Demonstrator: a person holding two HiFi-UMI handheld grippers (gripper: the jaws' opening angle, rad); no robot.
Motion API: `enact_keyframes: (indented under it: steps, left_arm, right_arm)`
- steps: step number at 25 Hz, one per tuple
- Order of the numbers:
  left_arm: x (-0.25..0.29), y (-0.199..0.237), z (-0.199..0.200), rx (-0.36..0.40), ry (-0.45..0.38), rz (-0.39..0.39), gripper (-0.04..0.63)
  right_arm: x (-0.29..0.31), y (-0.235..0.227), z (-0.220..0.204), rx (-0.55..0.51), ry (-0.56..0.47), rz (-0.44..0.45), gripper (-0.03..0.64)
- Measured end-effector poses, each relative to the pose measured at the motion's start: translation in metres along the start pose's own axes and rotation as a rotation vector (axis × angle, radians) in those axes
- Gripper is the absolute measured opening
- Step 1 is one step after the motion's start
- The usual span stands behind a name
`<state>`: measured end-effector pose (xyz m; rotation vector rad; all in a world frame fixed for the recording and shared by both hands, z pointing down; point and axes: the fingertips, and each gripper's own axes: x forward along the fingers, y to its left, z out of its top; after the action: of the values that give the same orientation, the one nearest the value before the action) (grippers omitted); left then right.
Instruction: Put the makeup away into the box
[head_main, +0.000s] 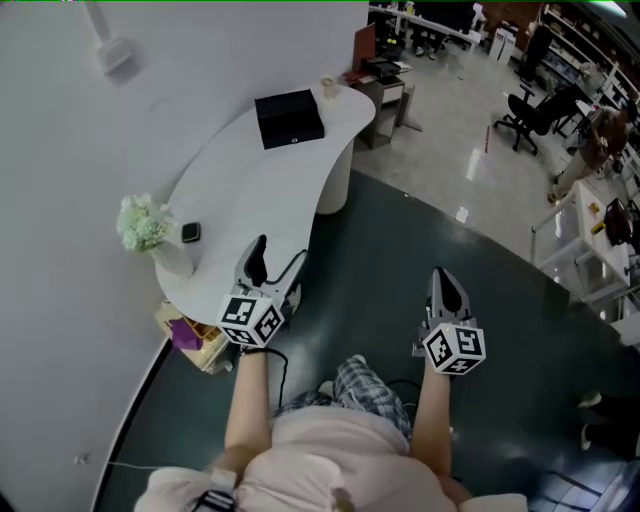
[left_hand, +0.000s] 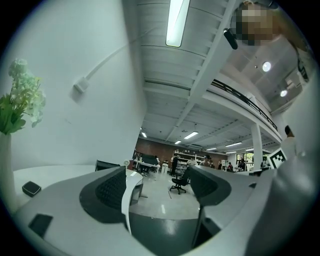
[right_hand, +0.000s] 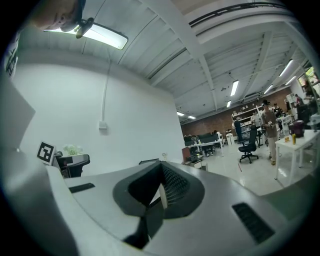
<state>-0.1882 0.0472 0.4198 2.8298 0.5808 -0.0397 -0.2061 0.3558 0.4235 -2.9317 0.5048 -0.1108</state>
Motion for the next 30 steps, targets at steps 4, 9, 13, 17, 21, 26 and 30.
enact_keyframes:
  steps: [4, 9, 13, 17, 21, 26, 30]
  left_arm:
    - [0.019, 0.013, -0.002, 0.001, 0.011, -0.004, 0.385]
    - [0.055, 0.036, -0.009, -0.013, 0.018, 0.012, 0.384]
    - [0.073, 0.045, -0.010, -0.002, 0.024, 0.046, 0.384]
    - [0.113, 0.079, -0.012, 0.007, 0.014, 0.110, 0.384]
    - [0.163, 0.122, -0.011, 0.032, 0.004, 0.193, 0.383]
    - [0.225, 0.174, 0.002, 0.036, -0.011, 0.332, 0.383]
    - [0.251, 0.214, 0.009, 0.033, -0.019, 0.460, 0.383]
  right_arm:
    - [0.025, -0.001, 0.002, 0.006, -0.003, 0.003, 0.014]
    - [0.071, -0.009, 0.000, -0.007, 0.006, 0.018, 0.014]
    - [0.098, -0.024, 0.011, 0.001, -0.025, 0.022, 0.014]
    - [0.167, -0.043, 0.014, 0.018, -0.058, 0.054, 0.014]
    - [0.265, -0.055, 0.026, 0.029, -0.092, 0.141, 0.014]
    - [0.396, -0.029, 0.046, -0.020, -0.044, 0.373, 0.014]
    - [0.484, -0.003, 0.046, -0.035, 0.009, 0.524, 0.014]
